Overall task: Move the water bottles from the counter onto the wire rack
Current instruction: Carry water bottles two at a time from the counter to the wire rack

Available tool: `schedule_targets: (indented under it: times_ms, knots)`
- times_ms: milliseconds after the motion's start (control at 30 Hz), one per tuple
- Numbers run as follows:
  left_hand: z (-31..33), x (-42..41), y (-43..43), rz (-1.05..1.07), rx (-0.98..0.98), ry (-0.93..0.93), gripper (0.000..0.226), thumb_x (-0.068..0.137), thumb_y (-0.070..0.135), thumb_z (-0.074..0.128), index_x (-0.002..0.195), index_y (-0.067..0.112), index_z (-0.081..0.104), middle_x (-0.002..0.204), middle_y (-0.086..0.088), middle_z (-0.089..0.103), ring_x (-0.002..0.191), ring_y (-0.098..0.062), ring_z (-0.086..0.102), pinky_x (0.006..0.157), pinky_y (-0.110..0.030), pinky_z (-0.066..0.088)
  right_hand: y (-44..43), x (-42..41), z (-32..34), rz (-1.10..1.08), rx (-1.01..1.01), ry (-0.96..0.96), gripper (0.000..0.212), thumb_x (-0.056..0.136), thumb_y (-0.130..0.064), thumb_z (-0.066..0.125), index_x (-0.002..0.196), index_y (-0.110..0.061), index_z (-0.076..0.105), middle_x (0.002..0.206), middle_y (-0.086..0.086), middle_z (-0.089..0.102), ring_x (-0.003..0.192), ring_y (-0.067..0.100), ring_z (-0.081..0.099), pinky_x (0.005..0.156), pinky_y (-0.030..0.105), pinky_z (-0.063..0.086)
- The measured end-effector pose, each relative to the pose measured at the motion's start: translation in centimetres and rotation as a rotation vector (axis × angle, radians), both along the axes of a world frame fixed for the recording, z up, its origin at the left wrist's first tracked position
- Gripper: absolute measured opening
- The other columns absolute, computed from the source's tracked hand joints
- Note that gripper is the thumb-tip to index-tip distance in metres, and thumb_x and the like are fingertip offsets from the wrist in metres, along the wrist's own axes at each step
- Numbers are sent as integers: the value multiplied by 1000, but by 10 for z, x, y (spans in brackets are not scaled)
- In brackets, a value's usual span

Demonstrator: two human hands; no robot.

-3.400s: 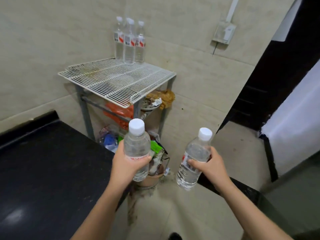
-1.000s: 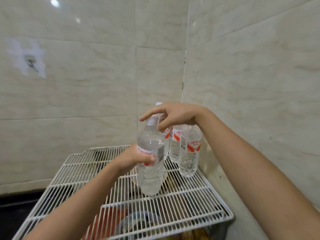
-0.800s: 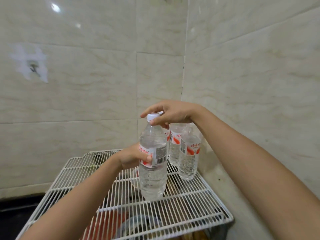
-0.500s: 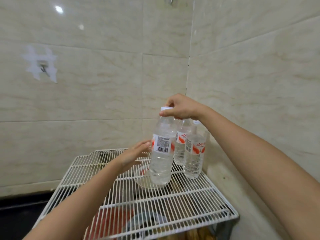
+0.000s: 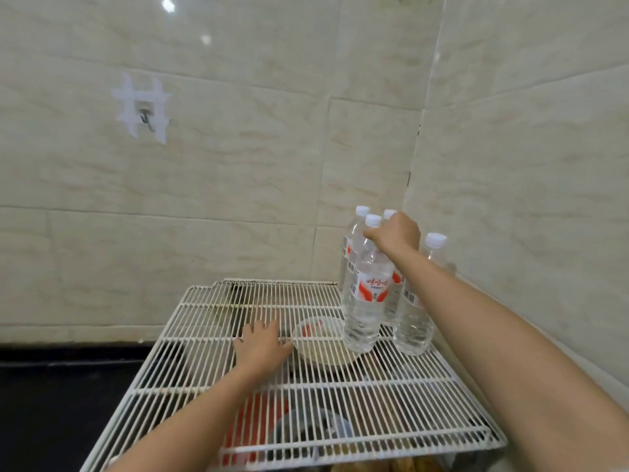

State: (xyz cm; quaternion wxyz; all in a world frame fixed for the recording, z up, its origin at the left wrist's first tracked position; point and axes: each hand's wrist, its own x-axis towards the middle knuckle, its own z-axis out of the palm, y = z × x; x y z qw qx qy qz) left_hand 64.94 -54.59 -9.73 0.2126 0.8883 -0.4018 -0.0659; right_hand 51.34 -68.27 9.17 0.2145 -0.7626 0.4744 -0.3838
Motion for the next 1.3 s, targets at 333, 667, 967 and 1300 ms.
schedule_targets:
  times_ms: [333,667,967,1300]
  knots:
    - [-6,1,1,-27,103,-86,59,86,48,44,137,21,33,147,-8,32,137,-28,25,114,-51,20,-9,3,0,-7,-30,56,34,75,-25,65,103,-6,59,101,14,63,102,33,59,71,30,42]
    - [1,-5,5,-28,98,-78,56,87,44,44,137,22,32,147,-7,31,137,-26,24,114,-49,20,-25,-9,-4,16,-57,70,44,73,-27,65,107,1,59,99,13,66,93,31,60,65,28,35]
    - [4,-10,6,-19,110,-72,51,88,44,43,134,24,36,146,-5,33,136,-24,26,114,-48,19,-40,-20,-9,40,-71,40,27,75,-24,63,62,-19,40,60,-1,42,74,22,47,45,23,23]
    - [12,-10,11,-47,165,-32,54,87,46,45,135,23,36,148,-5,31,138,-26,23,115,-48,20,-29,-21,-6,60,-155,278,58,78,-36,64,123,-5,44,116,15,59,107,34,56,71,32,38]
